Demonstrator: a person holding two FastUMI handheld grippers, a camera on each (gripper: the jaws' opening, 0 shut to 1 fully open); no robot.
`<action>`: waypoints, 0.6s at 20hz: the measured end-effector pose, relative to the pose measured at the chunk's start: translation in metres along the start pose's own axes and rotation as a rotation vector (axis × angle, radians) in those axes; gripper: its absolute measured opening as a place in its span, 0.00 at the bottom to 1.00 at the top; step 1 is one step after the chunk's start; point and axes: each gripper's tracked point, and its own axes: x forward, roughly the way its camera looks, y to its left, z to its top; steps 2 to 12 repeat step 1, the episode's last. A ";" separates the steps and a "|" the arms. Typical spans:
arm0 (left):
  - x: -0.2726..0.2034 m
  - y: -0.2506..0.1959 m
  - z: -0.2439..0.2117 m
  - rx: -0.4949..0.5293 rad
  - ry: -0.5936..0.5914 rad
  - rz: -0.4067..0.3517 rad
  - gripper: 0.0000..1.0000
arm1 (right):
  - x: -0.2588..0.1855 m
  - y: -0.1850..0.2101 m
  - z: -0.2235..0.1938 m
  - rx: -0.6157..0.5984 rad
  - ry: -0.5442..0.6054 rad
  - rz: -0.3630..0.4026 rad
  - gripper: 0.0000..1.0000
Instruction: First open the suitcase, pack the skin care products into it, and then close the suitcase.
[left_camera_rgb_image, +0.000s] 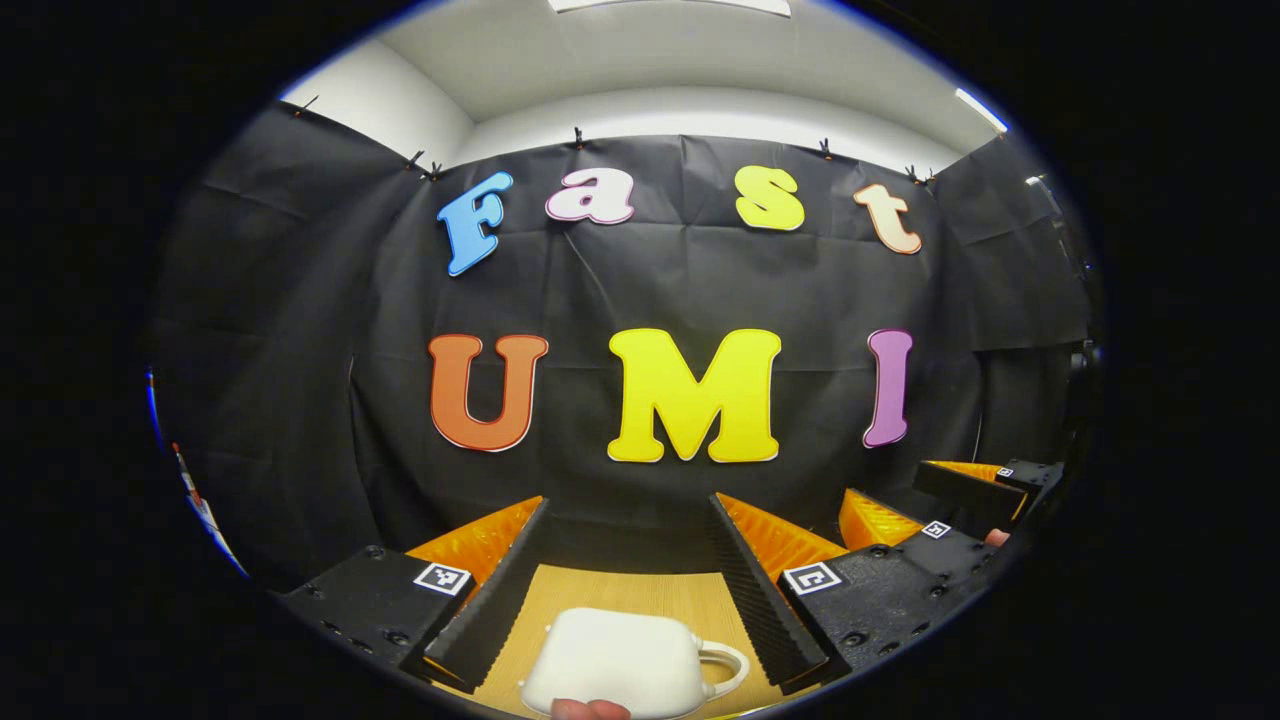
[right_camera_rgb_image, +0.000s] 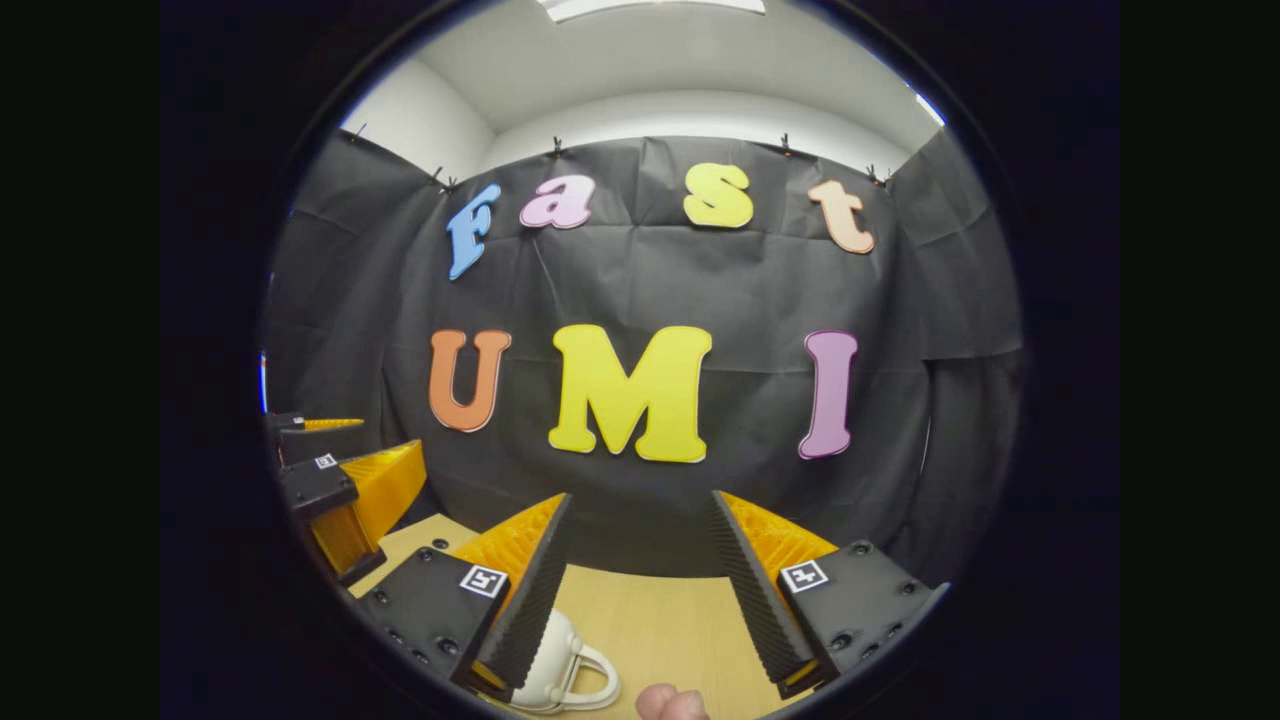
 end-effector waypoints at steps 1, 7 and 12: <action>0.001 0.000 0.000 -0.001 0.002 -0.001 0.97 | 0.001 0.002 0.000 0.000 0.002 0.005 0.81; 0.001 0.000 0.000 -0.001 0.002 -0.001 0.97 | 0.001 0.002 0.000 0.000 0.002 0.005 0.81; 0.001 0.000 0.000 -0.001 0.002 -0.001 0.97 | 0.001 0.002 0.000 0.000 0.002 0.005 0.81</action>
